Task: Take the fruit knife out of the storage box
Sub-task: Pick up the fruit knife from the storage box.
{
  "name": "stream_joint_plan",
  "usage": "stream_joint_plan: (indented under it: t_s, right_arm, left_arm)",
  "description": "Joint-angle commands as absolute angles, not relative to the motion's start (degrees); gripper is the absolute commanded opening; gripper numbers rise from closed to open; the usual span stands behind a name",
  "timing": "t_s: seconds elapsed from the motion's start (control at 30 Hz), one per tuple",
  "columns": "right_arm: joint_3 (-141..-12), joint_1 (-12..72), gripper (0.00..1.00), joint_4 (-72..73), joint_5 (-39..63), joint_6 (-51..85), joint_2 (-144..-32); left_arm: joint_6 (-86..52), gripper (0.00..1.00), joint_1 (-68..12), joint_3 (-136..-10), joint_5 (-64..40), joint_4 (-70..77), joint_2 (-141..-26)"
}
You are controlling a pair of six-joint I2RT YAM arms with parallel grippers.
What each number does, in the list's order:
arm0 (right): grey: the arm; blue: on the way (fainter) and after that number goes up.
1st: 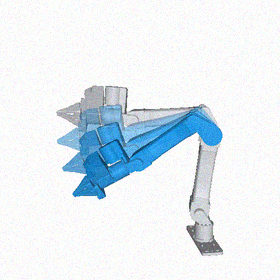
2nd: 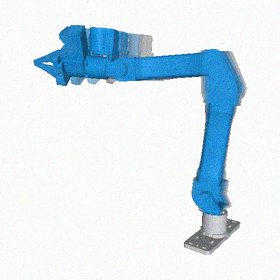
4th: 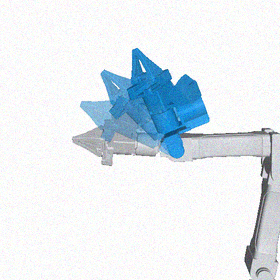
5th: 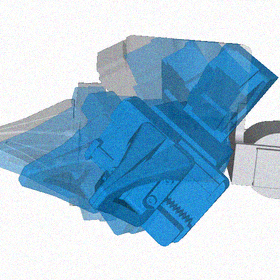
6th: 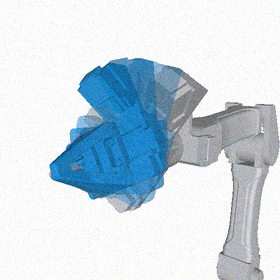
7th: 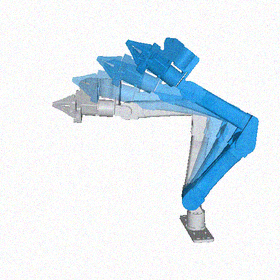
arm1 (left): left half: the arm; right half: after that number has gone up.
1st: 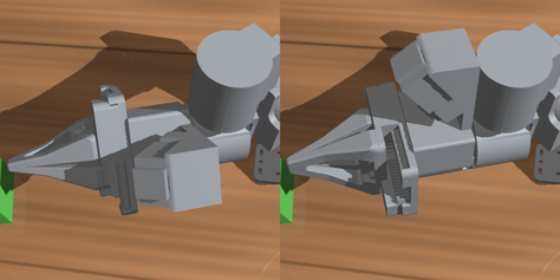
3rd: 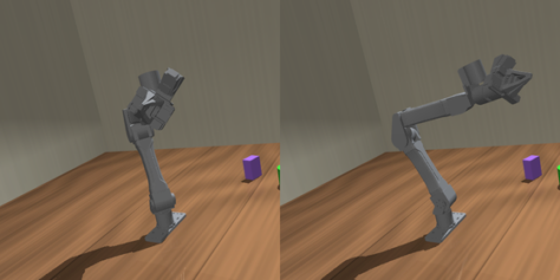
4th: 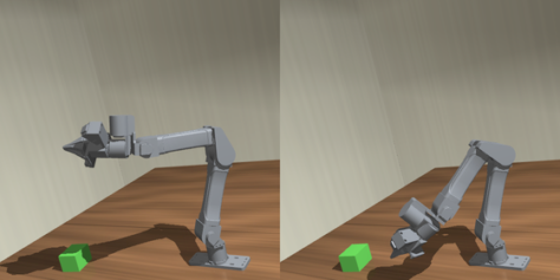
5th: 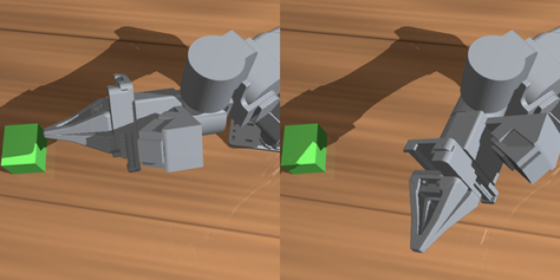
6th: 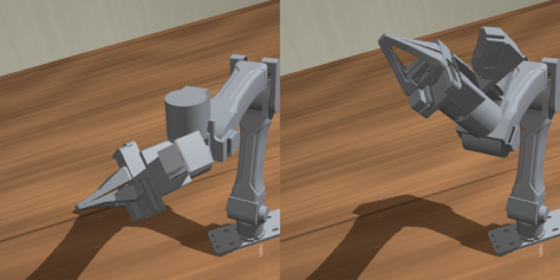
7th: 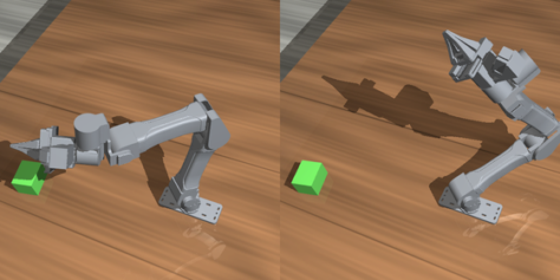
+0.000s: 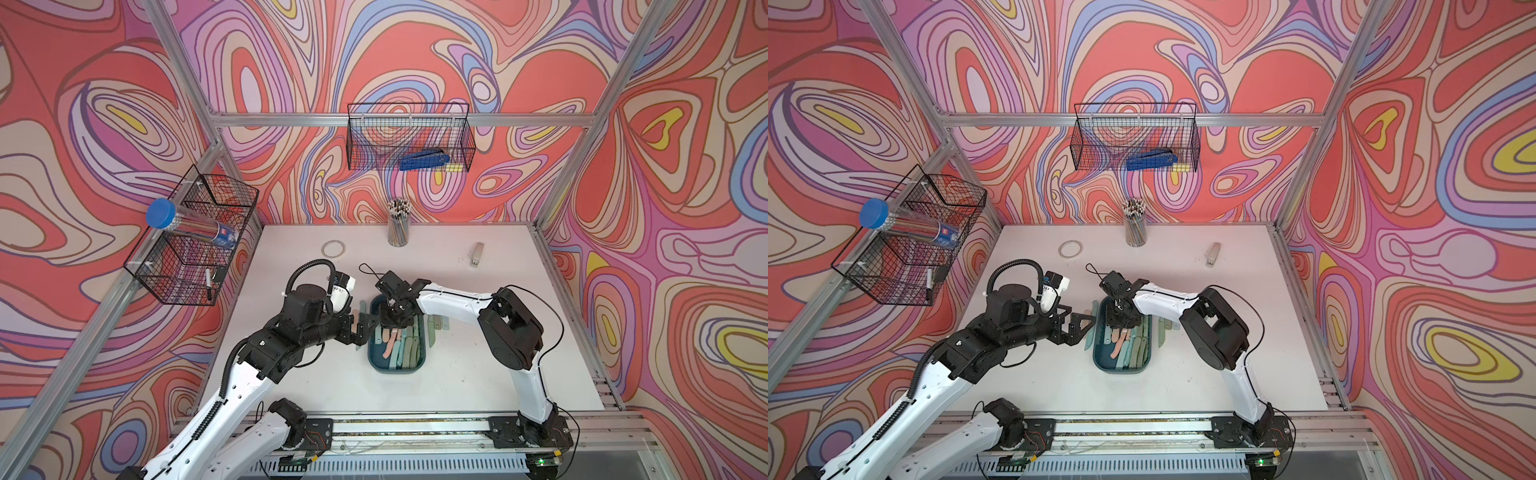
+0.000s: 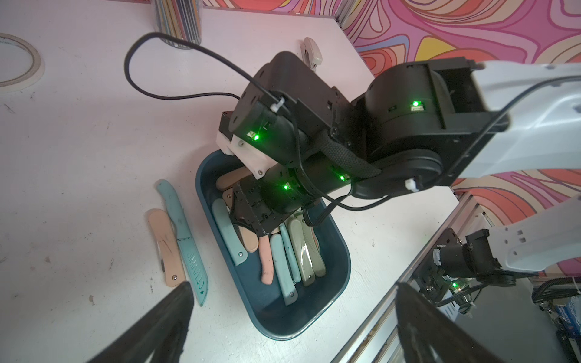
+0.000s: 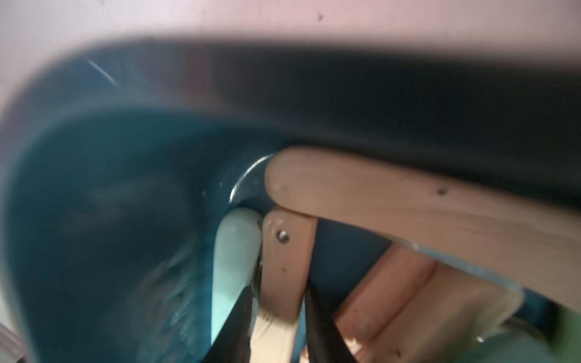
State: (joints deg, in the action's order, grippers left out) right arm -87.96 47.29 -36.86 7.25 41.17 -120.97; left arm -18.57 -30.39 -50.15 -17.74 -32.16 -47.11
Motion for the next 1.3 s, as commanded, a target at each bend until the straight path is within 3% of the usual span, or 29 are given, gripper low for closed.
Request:
stream_joint_plan:
  t_s: [0.0,0.43,0.6,0.73,1.0,1.13,1.27]
  right_arm:
    - [-90.1,48.0,0.3,-42.8,3.6,40.6,-124.0]
    - [-94.1,49.3,0.22,-49.9,-3.7,39.9,-125.2]
    - [-95.4,49.6,0.25,-51.1,-3.5,39.3,-125.8]
    - [-96.8,50.5,0.35,-52.0,-4.6,39.0,-126.1]
    - [-98.2,50.8,0.38,-53.0,-3.7,38.8,-127.9]
    - [-98.8,50.9,0.36,-53.9,-3.9,39.0,-129.4]
    - [-98.9,50.9,0.29,-53.9,-3.8,39.1,-130.0]
  left_arm:
    - [-17.6,1.0,-30.5,-50.4,-17.7,-31.6,-46.5]
    - [-17.6,1.0,-30.5,-50.3,-17.7,-31.6,-46.4]
    - [-17.7,1.0,-30.5,-50.4,-17.8,-31.6,-46.5]
    - [-17.7,1.0,-30.5,-50.4,-17.7,-31.6,-46.4]
    - [-17.6,1.0,-30.5,-50.4,-17.8,-31.6,-46.5]
    - [-17.6,1.0,-30.5,-50.4,-17.7,-31.6,-46.4]
    - [-17.6,1.0,-30.5,-50.3,-17.7,-31.6,-46.3]
